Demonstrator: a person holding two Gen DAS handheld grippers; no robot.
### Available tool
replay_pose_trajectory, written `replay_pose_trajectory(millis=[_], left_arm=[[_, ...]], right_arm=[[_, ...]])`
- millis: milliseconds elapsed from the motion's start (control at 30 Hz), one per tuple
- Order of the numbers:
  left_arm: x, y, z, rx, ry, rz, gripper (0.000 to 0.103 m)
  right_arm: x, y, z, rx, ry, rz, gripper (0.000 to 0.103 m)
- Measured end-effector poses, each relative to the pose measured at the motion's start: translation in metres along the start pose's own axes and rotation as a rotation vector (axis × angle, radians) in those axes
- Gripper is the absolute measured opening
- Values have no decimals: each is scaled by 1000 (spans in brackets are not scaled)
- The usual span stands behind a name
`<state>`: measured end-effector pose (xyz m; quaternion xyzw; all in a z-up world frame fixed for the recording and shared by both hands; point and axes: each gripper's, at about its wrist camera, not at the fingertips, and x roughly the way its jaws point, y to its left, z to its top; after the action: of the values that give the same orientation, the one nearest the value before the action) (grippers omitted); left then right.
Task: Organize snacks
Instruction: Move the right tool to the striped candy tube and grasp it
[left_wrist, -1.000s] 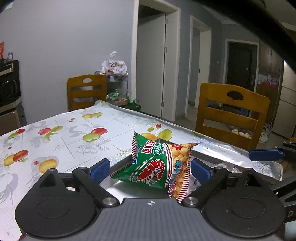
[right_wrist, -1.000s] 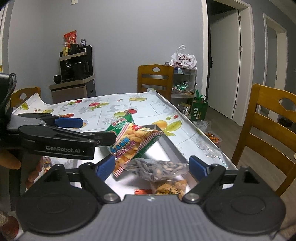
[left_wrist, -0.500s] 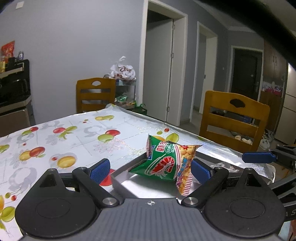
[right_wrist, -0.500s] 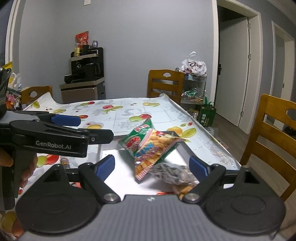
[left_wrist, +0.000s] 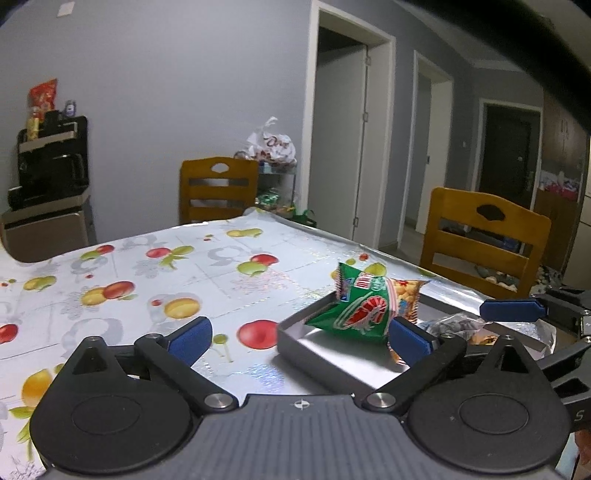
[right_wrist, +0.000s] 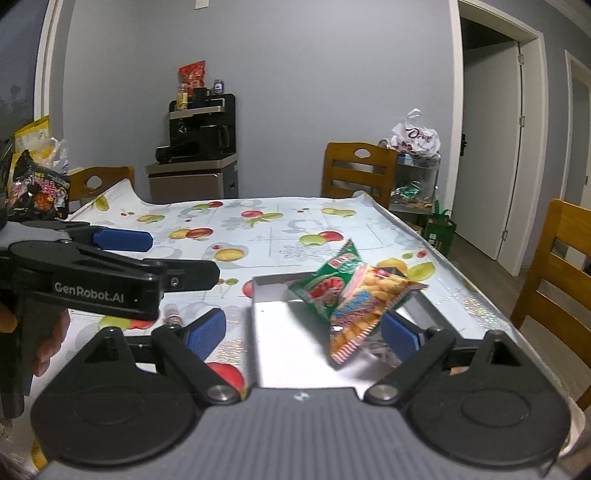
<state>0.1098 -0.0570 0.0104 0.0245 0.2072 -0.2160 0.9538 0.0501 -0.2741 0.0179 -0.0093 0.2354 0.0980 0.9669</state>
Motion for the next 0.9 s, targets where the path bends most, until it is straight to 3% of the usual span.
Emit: replay_pose_trajectory(millis=[300, 467, 900], left_arm=[[-23, 32, -17, -58, 15, 54, 103], [-39, 56, -33, -67, 23, 130, 103], [-62, 93, -79, -63, 116, 216, 103]], right_arm=[[6, 35, -2, -54, 16, 47, 98], [12, 52, -5, -77, 32, 92, 98], [45, 89, -12, -147, 116, 181, 98]])
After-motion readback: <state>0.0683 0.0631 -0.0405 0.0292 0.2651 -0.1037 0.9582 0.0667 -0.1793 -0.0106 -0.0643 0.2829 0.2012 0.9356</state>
